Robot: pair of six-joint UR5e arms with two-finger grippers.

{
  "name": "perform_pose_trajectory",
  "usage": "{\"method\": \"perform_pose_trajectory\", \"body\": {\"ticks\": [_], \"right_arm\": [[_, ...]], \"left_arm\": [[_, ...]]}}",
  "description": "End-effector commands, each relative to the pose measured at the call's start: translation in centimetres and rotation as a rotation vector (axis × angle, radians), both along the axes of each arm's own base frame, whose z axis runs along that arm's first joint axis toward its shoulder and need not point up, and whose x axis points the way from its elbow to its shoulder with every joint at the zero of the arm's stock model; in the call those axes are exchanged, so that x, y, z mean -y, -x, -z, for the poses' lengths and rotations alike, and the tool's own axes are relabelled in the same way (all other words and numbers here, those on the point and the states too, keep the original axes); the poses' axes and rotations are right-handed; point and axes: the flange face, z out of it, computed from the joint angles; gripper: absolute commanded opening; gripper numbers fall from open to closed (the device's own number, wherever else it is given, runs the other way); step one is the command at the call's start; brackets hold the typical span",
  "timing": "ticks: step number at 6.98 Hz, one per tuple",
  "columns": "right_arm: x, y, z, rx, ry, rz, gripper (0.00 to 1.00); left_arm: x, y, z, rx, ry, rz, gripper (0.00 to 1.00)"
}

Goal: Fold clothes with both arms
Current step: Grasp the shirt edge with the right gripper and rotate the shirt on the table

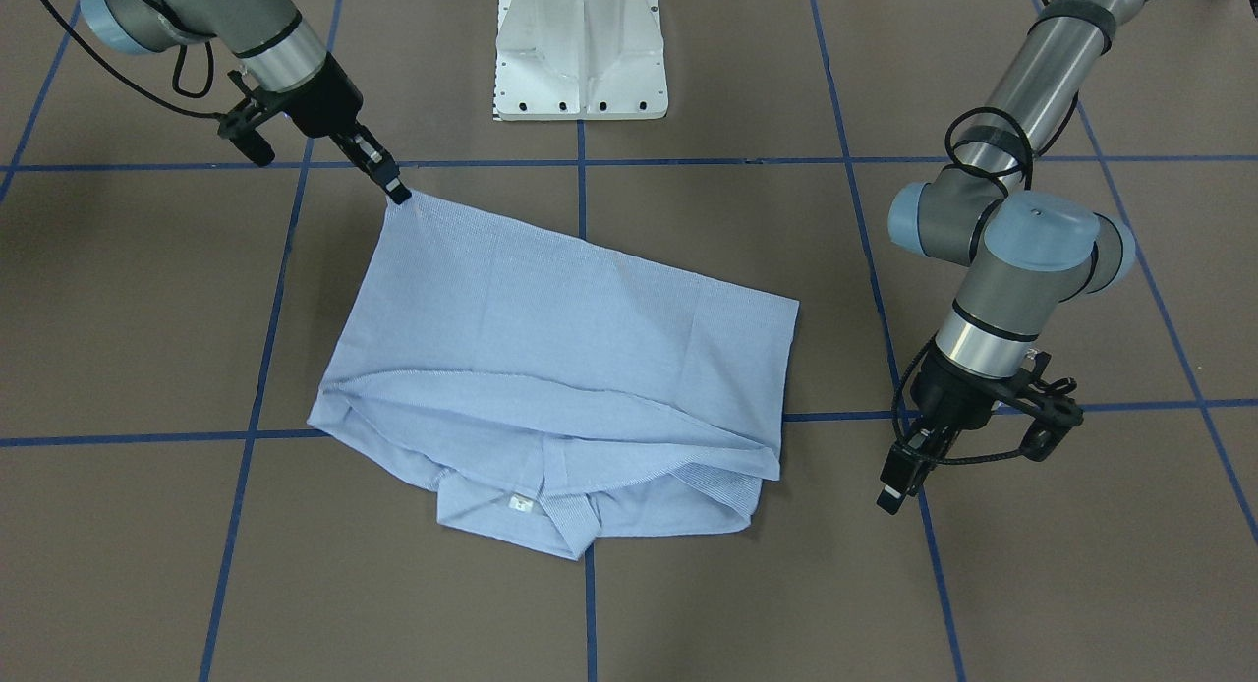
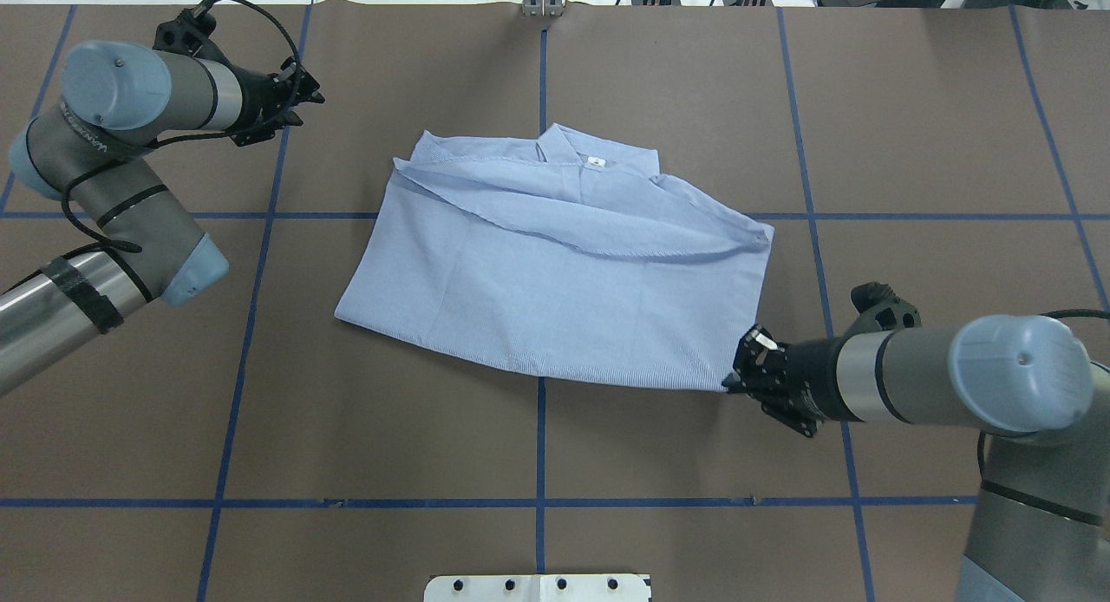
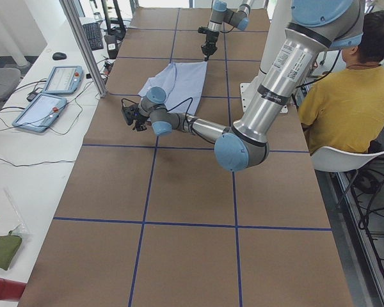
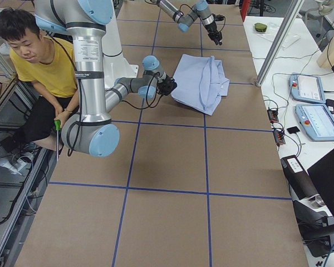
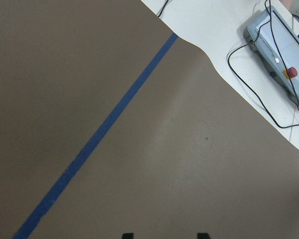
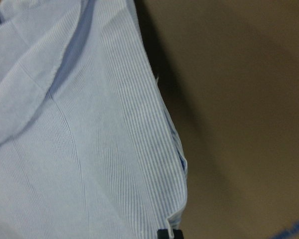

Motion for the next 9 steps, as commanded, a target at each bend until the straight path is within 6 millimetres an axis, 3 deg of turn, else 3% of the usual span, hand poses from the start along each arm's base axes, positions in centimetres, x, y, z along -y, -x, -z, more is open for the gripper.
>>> {"method": "perform_pose_trajectory", "body": {"ticks": [1, 2, 3, 4, 5, 6, 7, 8, 9], "right_arm": [[-6.5, -2.5, 1.1, 0.075, 0.157, 0.424, 0.03], [-8.2, -2.6, 0.2, 0.070, 0.186, 0.521, 0.98], [-8.6, -2.0, 0.2, 0.074, 0.183, 0.539, 1.00], [-5.9, -3.1, 0.2, 0.086, 0.175, 0.469, 1.00], [-1.3, -3.7, -0.4, 0.105, 0.150, 0.366, 1.00], [6.1, -3.3, -0.6, 0.124, 0.109, 0.233, 1.00], [13.6, -2.5, -1.0, 0.092, 0.060, 0.061, 1.00], [17.1, -2.0, -3.2, 0.002, -0.068, -0.069, 1.00], [19.1, -1.3, -4.7, -0.081, -0.227, -0.073, 1.00]], "left_arm": [[-0.2, 0.0, 0.9, -0.012, -0.011, -0.003, 0.53], [-0.9, -0.2, 2.4, -0.032, -0.024, -0.021, 0.53], [-2.4, 0.1, 3.6, -0.080, -0.011, -0.089, 0.53], [-5.2, 1.8, 4.0, -0.138, 0.012, -0.110, 0.54], [-8.8, 2.0, 5.0, -0.198, 0.041, -0.147, 0.58], [-14.6, 0.5, 4.4, -0.223, 0.076, -0.210, 0.58], [-18.9, -0.8, 4.7, -0.252, 0.110, -0.260, 0.63], [-22.4, -3.7, 4.8, -0.277, 0.169, -0.308, 0.65], [-25.2, -6.5, 4.4, -0.281, 0.211, -0.325, 0.66]]}}
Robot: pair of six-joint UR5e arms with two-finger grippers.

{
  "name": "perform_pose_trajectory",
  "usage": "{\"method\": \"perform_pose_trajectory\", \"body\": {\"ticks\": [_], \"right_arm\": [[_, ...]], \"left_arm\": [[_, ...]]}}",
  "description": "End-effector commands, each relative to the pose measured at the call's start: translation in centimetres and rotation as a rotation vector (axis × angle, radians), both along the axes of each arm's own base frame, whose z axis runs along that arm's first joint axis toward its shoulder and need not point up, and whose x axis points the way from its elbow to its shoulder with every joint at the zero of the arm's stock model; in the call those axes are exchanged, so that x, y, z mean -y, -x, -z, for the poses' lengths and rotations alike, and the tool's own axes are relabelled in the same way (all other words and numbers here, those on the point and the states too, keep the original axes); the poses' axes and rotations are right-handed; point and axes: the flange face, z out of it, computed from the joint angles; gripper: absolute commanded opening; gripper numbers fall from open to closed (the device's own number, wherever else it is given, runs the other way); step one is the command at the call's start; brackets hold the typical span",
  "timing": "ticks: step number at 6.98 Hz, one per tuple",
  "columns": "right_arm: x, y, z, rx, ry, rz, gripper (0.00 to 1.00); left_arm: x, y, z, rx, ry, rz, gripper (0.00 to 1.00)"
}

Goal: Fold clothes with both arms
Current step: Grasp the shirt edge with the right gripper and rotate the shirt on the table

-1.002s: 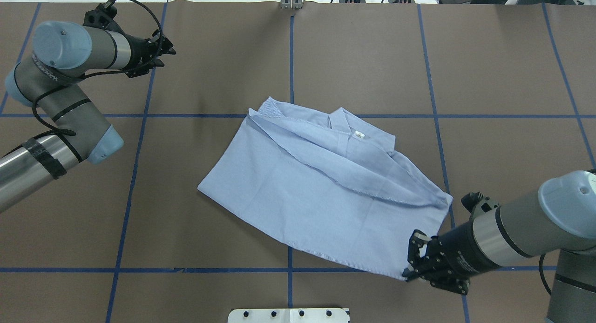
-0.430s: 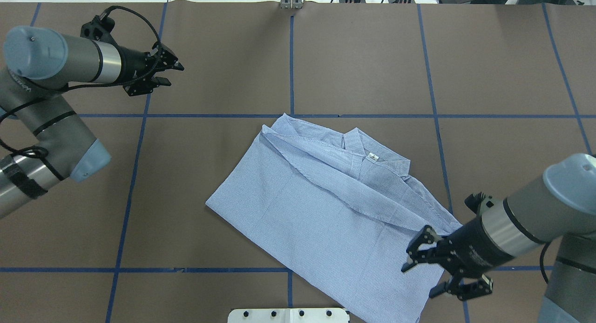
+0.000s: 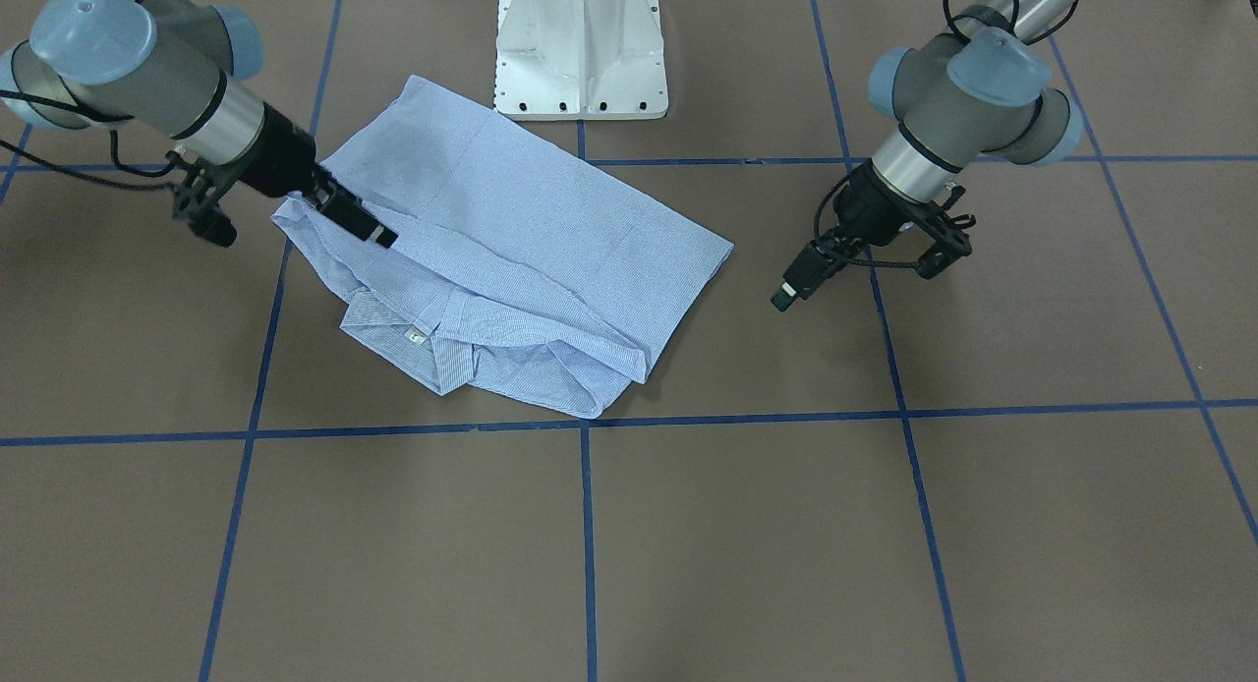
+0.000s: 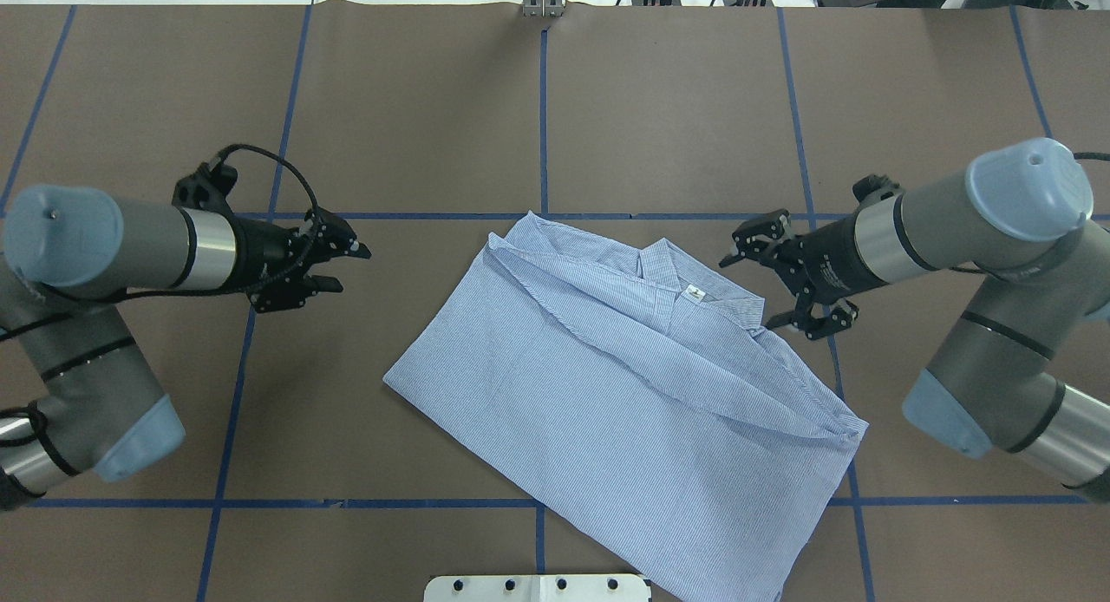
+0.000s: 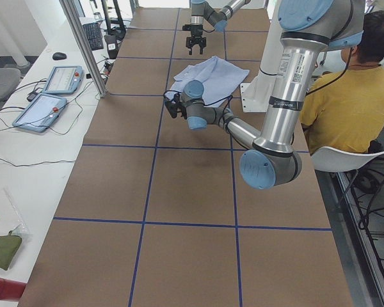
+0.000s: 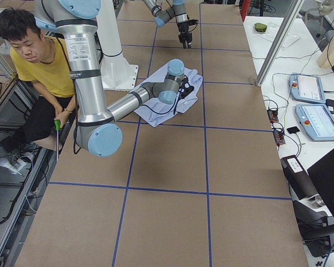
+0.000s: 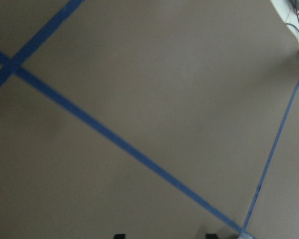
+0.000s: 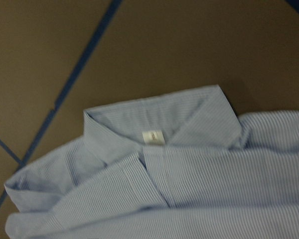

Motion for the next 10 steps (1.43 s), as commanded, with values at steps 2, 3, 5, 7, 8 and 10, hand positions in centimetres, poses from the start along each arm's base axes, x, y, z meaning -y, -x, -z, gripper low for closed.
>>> {"method": "perform_pose_trajectory", "body": {"ticks": [2, 3, 5, 7, 8, 10], "right_arm": [[8.0, 2.3, -2.5, -0.168, -0.185, -0.171, 1.00], [9.1, 3.2, -3.4, -0.193, -0.175, -0.181, 1.00], [9.3, 3.4, -3.7, -0.199, -0.173, -0.180, 1.00], [9.3, 3.4, -4.0, -0.203, -0.169, -0.179, 1.00], [9.6, 3.7, -4.4, -0.210, -0.163, -0.178, 1.00], [9.7, 3.8, -4.5, -0.212, -0.160, -0.178, 1.00]], "left_arm": [[-8.7, -8.0, -1.4, 0.056, 0.095, -0.034, 0.66], [-9.0, -8.6, -1.0, 0.075, 0.095, -0.024, 0.65], [-8.9, -8.6, -1.1, 0.078, 0.097, -0.022, 0.60], [-9.0, -8.6, -1.3, 0.072, 0.126, -0.009, 0.09], [-9.1, -8.5, -1.4, 0.074, 0.126, -0.009, 0.00], [-10.2, -6.5, -2.8, 0.131, 0.086, -0.013, 0.00]]}}
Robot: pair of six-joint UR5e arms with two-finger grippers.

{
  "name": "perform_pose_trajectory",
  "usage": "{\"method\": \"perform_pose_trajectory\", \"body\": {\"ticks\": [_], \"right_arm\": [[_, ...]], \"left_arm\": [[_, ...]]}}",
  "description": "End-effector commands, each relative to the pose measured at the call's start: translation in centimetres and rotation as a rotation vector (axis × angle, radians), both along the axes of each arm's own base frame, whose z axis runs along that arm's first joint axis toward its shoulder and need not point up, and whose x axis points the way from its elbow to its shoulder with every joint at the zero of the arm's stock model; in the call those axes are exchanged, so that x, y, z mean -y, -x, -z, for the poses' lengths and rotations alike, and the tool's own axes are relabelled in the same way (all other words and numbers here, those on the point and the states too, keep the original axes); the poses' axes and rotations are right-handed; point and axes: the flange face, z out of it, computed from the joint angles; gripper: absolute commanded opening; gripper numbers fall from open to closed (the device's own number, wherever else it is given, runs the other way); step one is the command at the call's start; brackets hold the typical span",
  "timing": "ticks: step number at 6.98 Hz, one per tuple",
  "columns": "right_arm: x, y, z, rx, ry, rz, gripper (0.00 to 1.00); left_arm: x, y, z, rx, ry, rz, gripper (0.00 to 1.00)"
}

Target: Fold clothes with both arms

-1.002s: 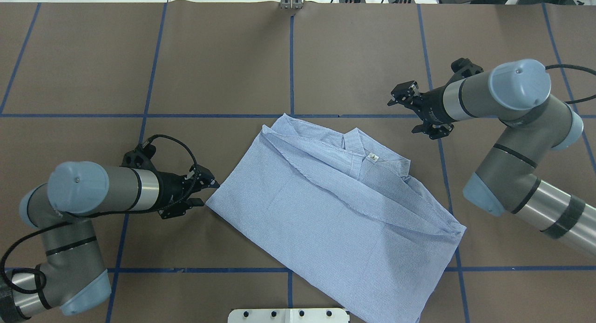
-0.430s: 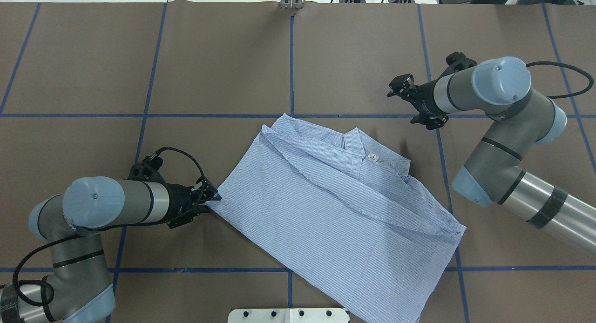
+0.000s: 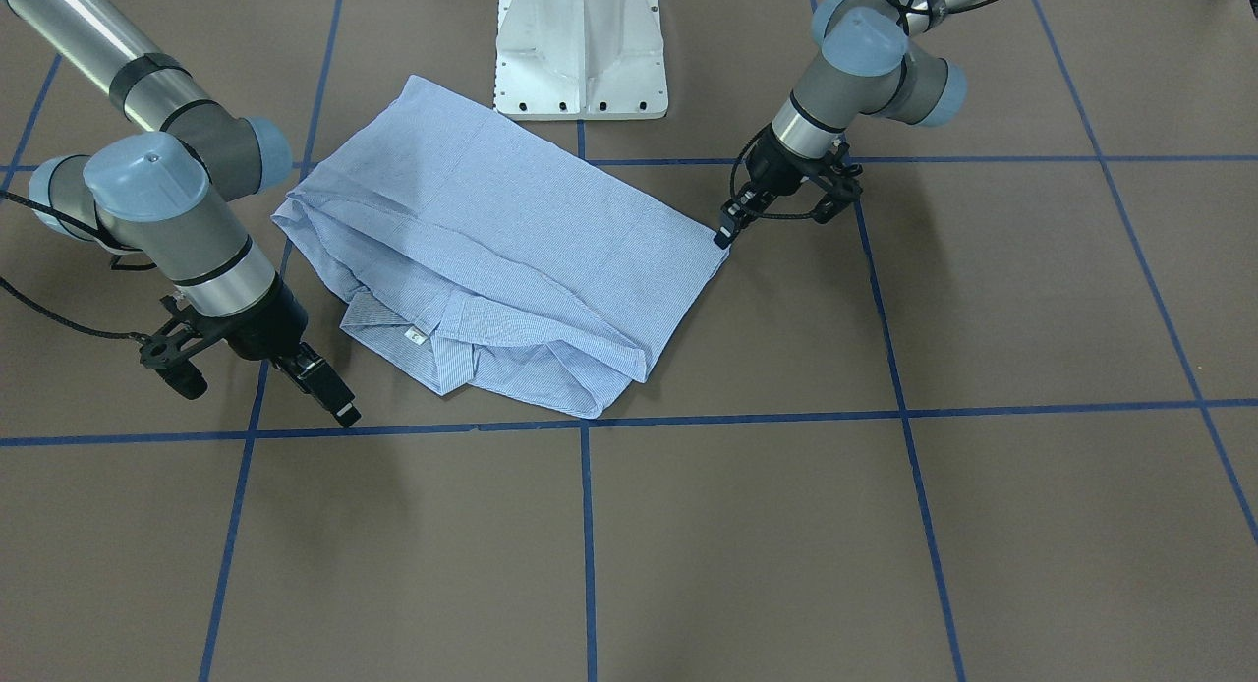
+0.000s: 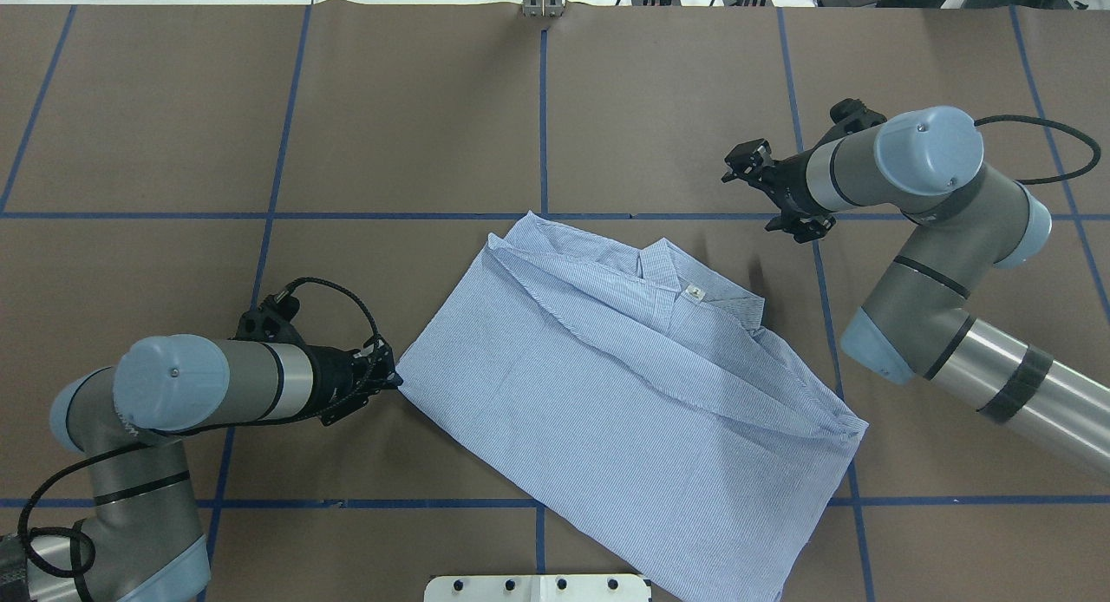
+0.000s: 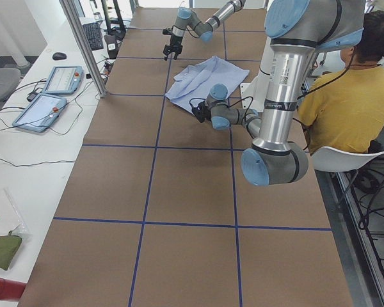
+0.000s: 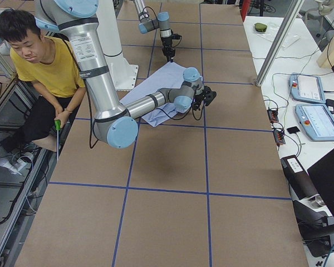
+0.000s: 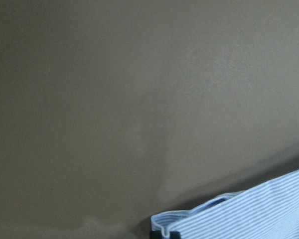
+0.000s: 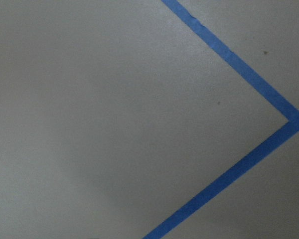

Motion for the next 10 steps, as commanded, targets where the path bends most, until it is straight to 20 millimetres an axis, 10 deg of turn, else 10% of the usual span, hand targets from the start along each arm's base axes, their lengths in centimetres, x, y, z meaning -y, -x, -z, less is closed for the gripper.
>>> {"method": "perform_pose_trajectory", "body": {"ticks": [1, 2, 7, 9, 10], "right_arm": [[0.1, 0.1, 0.2, 0.005, 0.005, -0.004, 1.00], [0.1, 0.2, 0.3, 0.011, 0.016, -0.010, 1.00], [0.2, 0.5, 0.6, 0.014, 0.013, -0.009, 1.00], [0.2, 1.2, 1.6, 0.025, 0.001, 0.000, 1.00], [-0.1, 1.9, 2.4, 0.033, -0.011, 0.009, 1.00]], "left_arm": [[0.1, 2.2, -0.8, 0.068, -0.119, -0.037, 0.00], [2.7, 2.2, -1.2, 0.101, -0.174, -0.022, 0.00], [31.1, -0.9, 5.5, 0.234, -0.305, 0.198, 0.00], [34.4, -2.1, 6.6, 0.241, -0.346, 0.209, 0.10], [34.5, -1.9, 6.9, 0.241, -0.360, 0.210, 0.99]]}}
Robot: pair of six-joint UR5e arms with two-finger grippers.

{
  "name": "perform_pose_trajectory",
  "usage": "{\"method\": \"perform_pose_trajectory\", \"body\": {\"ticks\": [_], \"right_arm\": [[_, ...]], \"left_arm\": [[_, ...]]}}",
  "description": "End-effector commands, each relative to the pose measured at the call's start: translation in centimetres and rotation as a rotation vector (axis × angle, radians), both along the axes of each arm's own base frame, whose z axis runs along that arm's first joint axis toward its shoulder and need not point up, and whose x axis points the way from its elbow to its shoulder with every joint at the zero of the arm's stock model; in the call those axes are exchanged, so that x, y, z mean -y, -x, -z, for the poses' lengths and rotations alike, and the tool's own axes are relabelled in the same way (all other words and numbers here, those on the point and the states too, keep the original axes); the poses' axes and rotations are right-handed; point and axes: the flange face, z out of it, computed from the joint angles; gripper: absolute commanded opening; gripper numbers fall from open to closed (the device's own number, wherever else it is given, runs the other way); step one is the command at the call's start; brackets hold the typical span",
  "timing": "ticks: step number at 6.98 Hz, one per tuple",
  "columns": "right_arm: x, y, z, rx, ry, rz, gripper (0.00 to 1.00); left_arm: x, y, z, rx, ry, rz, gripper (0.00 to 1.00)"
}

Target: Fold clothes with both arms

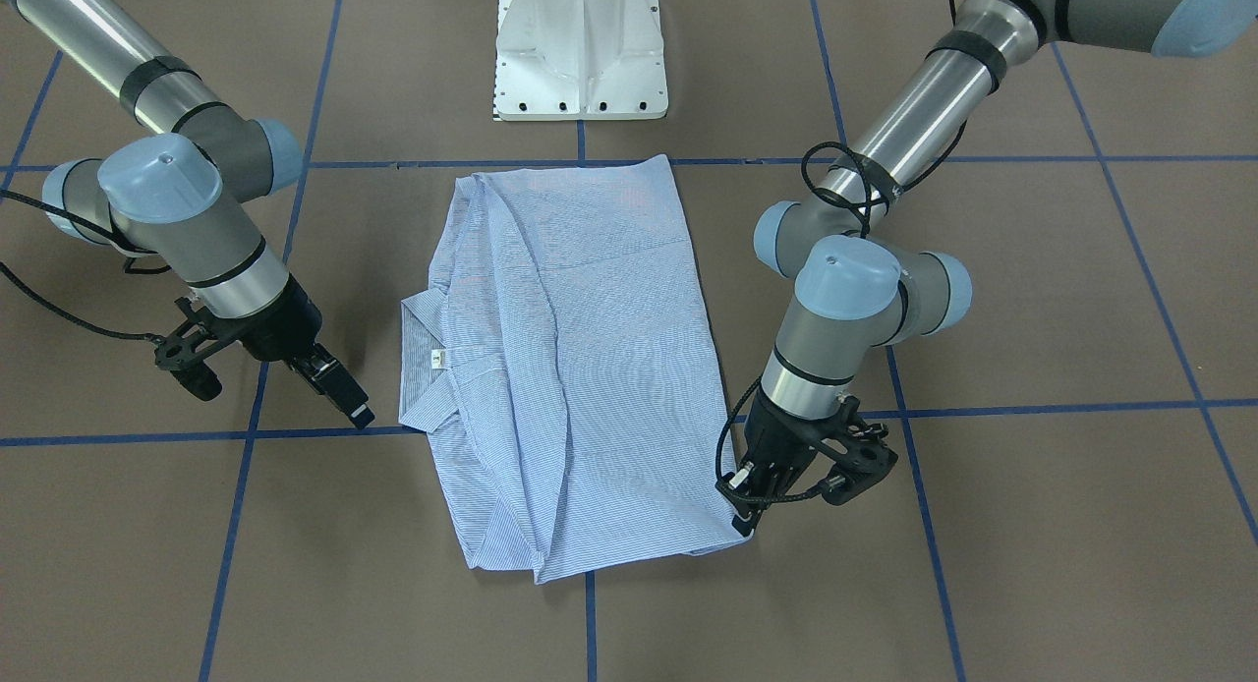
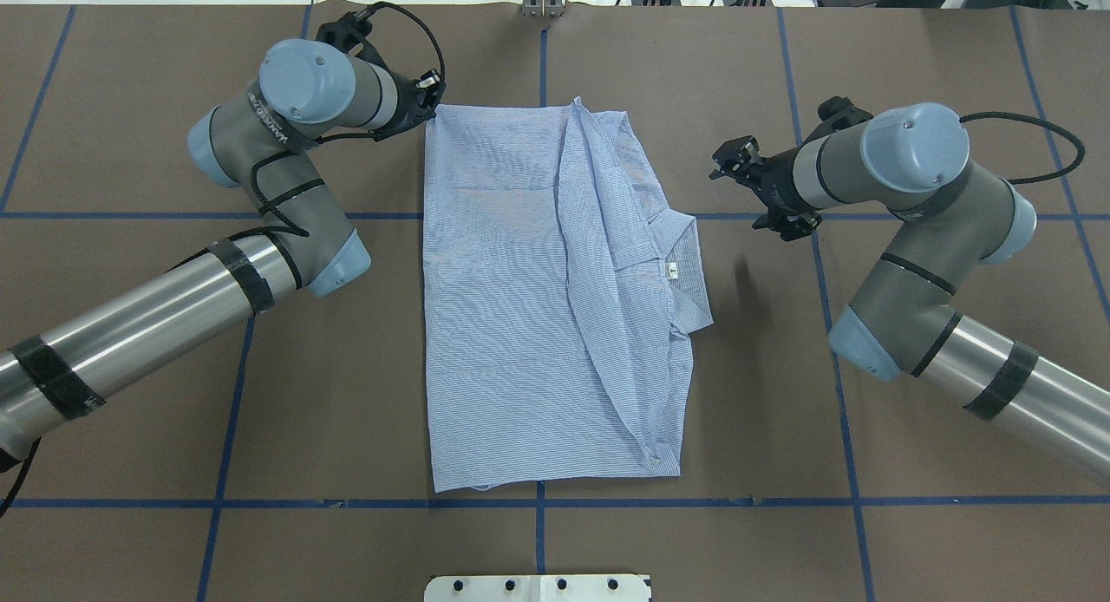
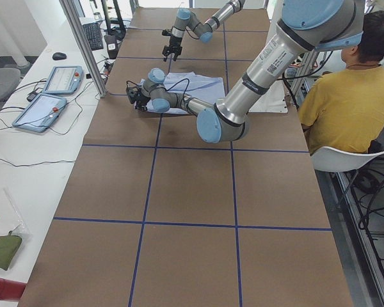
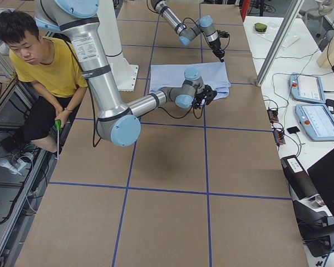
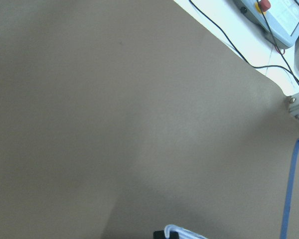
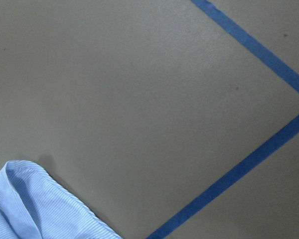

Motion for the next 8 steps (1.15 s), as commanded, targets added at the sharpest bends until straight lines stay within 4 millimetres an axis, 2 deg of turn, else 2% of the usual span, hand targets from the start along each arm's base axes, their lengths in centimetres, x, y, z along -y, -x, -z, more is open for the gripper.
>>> {"method": "perform_pose_trajectory", "body": {"ticks": [1, 2, 3, 4, 5, 6, 7, 8], "right_arm": [[0.0, 2.0, 3.5, 0.029, -0.033, 0.010, 1.00], [-0.3, 3.2, 5.2, 0.042, -0.055, 0.019, 1.00], [-1.1, 5.3, 7.7, 0.056, -0.080, 0.041, 1.00], [-1.7, 7.1, 10.4, 0.038, -0.097, 0.072, 1.00], [-2.5, 9.3, 13.2, -0.050, -0.157, 0.157, 1.00], [-4.0, 10.3, 15.1, -0.100, -0.212, 0.229, 1.00], [-7.6, 12.7, 15.5, -0.171, -0.258, 0.301, 1.00], [-11.7, 14.5, 16.3, -0.329, -0.398, 0.445, 1.00]], "left_arm": [[0.5, 0.4, 1.3, -0.004, -0.039, -0.010, 1.00], [-1.7, 2.1, 1.3, -0.014, -0.089, -0.069, 1.00], [-4.6, 5.1, -0.7, -0.020, -0.127, -0.124, 1.00], [-6.0, 6.8, -1.8, -0.022, -0.135, -0.125, 1.00], [-6.6, 8.3, -3.3, 0.003, -0.153, -0.131, 1.00], [-7.4, 10.1, -4.5, 0.068, -0.234, -0.167, 1.00], [-8.4, 11.5, -5.5, 0.097, -0.266, -0.187, 1.00], [-8.6, 11.9, -5.8, 0.097, -0.263, -0.193, 1.00]]}}
